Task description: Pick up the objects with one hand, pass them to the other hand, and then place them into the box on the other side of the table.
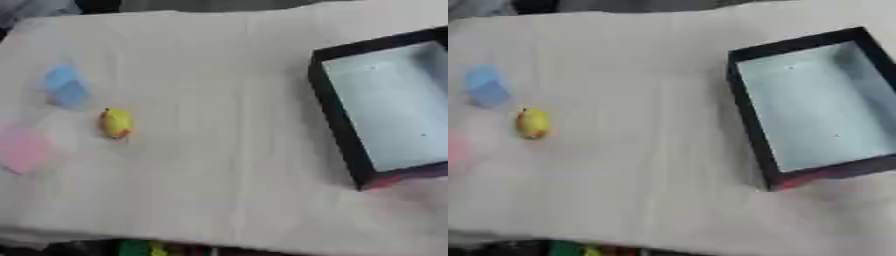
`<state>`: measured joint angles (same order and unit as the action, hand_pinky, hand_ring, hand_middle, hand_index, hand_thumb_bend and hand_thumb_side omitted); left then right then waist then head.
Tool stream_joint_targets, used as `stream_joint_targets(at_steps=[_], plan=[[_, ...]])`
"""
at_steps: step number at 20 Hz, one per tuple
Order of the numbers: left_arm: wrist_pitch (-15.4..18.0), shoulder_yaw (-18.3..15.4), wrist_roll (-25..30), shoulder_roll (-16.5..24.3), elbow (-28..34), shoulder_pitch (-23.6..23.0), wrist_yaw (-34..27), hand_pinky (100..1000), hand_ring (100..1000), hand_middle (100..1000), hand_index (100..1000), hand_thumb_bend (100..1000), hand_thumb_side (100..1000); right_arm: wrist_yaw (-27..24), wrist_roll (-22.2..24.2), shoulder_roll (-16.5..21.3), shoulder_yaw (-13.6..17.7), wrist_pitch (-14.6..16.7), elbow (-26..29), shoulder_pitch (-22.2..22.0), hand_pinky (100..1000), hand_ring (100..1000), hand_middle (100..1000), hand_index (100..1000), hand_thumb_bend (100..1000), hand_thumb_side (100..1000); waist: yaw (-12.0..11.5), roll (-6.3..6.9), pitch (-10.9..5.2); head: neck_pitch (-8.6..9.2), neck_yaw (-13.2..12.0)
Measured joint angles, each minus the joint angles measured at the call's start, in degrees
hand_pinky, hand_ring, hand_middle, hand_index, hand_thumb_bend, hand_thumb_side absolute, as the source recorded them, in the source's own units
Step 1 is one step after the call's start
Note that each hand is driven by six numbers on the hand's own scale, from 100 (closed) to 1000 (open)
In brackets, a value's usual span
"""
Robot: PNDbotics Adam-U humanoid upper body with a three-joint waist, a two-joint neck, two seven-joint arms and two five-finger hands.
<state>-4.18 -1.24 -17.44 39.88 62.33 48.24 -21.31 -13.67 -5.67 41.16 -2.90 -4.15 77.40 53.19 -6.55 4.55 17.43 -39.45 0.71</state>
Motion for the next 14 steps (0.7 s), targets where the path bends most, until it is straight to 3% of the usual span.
stream_joint_targets(at_steps=[14], plan=[[-0.29, 0.02, 0.06, 0.93, 0.36, -0.67, 0.03, 839, 837, 828, 843, 644, 681, -0.75, -0.49, 0.00, 0.01, -0.53, 0.00, -0.28, 880, 862, 890, 884, 100, 511, -0.54, -0.10, -0.47, -0.22, 0.50]])
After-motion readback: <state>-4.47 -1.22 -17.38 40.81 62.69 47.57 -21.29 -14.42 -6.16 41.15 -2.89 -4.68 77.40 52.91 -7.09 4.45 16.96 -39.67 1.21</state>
